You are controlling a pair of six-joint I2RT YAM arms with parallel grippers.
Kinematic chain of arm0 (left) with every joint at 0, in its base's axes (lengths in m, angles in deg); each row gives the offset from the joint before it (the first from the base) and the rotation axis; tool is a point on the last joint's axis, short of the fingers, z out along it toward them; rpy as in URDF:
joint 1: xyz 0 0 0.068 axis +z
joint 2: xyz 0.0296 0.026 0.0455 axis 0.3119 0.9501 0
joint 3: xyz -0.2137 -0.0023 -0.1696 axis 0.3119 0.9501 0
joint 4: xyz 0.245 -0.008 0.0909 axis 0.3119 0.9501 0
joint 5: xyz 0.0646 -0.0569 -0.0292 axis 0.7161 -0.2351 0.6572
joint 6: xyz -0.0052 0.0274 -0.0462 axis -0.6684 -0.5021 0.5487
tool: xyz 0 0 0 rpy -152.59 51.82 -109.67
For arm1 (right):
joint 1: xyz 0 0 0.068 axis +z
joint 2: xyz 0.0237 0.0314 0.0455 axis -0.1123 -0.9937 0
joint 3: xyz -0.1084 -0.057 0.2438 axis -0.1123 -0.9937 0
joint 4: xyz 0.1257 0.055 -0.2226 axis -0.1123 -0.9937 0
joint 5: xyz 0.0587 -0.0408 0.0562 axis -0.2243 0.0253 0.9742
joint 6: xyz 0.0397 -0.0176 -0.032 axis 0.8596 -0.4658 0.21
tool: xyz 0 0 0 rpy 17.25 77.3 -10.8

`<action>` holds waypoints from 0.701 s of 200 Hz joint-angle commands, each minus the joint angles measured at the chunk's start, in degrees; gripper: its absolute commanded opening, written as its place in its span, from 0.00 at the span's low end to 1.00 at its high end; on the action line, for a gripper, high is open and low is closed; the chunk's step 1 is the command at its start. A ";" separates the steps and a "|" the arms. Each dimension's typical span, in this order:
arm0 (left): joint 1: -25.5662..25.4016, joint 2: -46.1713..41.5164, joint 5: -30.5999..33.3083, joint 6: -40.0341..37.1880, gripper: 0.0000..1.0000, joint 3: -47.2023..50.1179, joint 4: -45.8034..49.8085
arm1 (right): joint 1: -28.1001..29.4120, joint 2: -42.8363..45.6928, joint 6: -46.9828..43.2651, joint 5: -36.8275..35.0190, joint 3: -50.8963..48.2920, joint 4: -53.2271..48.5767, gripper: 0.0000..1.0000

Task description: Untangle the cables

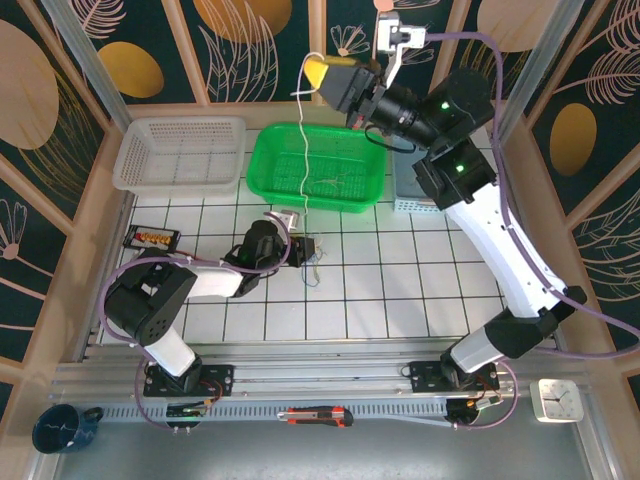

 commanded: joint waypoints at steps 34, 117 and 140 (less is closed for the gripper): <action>-0.20 -0.08 -1.95 -0.42 0.37 3.29 -3.11 | -5.19 -4.23 5.34 -1.45 8.83 10.24 0.00; -0.19 -0.43 -2.45 -0.28 0.39 5.78 -3.46 | -9.51 -10.95 12.00 0.30 20.16 15.07 0.00; -0.23 -0.35 -2.41 -0.15 0.36 6.05 -3.37 | -10.12 -11.54 12.41 0.75 20.25 15.55 0.00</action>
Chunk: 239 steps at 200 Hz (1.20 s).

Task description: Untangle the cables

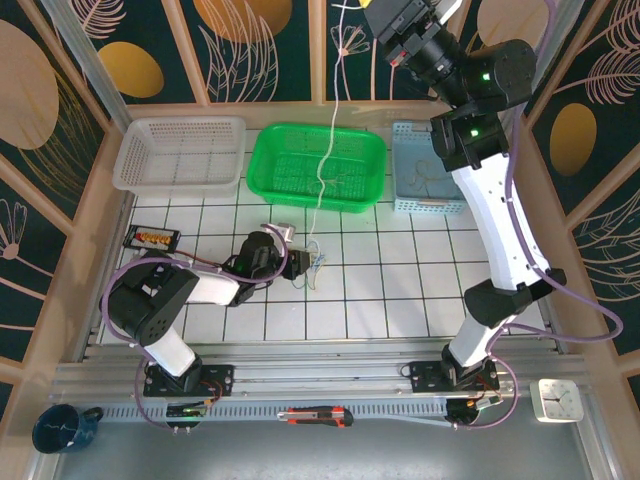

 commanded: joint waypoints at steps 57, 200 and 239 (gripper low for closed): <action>-0.18 -1.00 -0.15 0.30 0.56 1.29 -0.69 | -4.81 -2.57 3.87 2.00 6.22 4.36 0.00; -0.18 -19.20 3.54 8.96 0.99 -1.47 9.71 | -9.95 -11.72 6.05 3.13 4.32 10.05 0.00; -0.08 -25.74 10.85 11.74 0.99 -2.14 13.20 | -12.29 -18.47 9.45 4.14 5.84 13.15 0.00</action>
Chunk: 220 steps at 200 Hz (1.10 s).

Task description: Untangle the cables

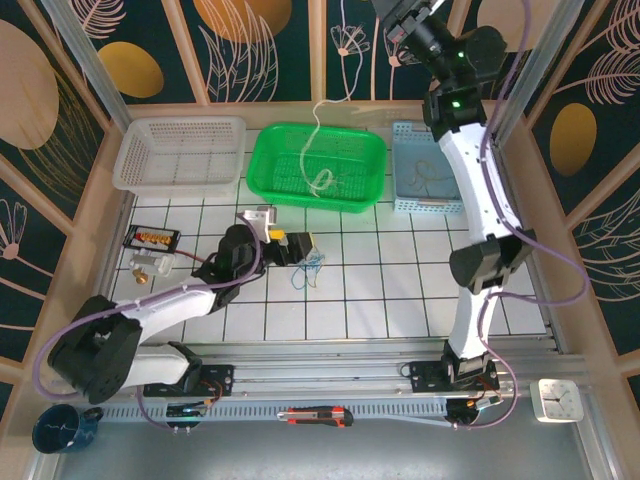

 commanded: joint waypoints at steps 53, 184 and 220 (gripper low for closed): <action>1.75 -6.06 10.68 5.37 0.99 -3.84 4.66 | -2.57 -6.23 3.78 5.50 -11.52 9.74 0.00; 3.69 -8.24 10.20 8.00 0.99 -1.64 2.72 | 0.57 -4.34 -2.52 6.19 -17.73 4.33 0.00; 3.78 -8.52 9.67 8.15 0.99 -1.15 2.75 | 0.89 -3.32 -2.89 5.37 -25.14 6.55 0.00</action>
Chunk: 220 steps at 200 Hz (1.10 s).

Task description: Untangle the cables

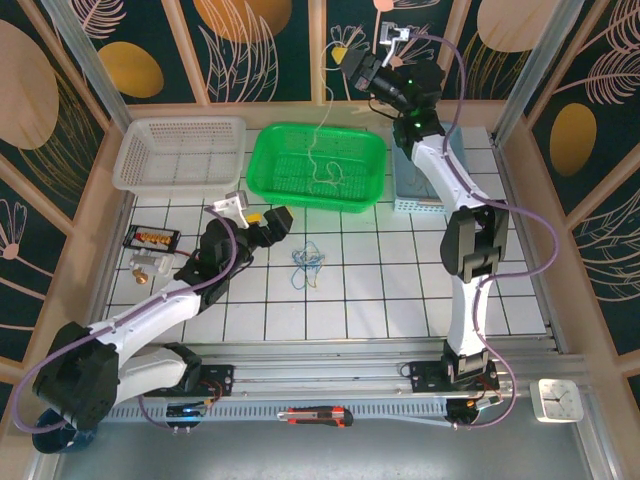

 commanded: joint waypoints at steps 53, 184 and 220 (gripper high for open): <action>0.56 -1.27 -0.68 0.35 0.99 0.24 -0.65 | -0.06 2.30 -6.45 -2.73 -19.46 1.37 0.00; 0.59 -0.60 -2.90 2.83 0.99 0.54 -1.75 | 0.72 12.80 -28.12 -14.24 -23.97 -27.22 0.71; 0.59 1.70 -4.19 2.73 0.99 0.29 -0.14 | 2.27 19.85 -27.92 -14.42 -34.11 -26.08 0.68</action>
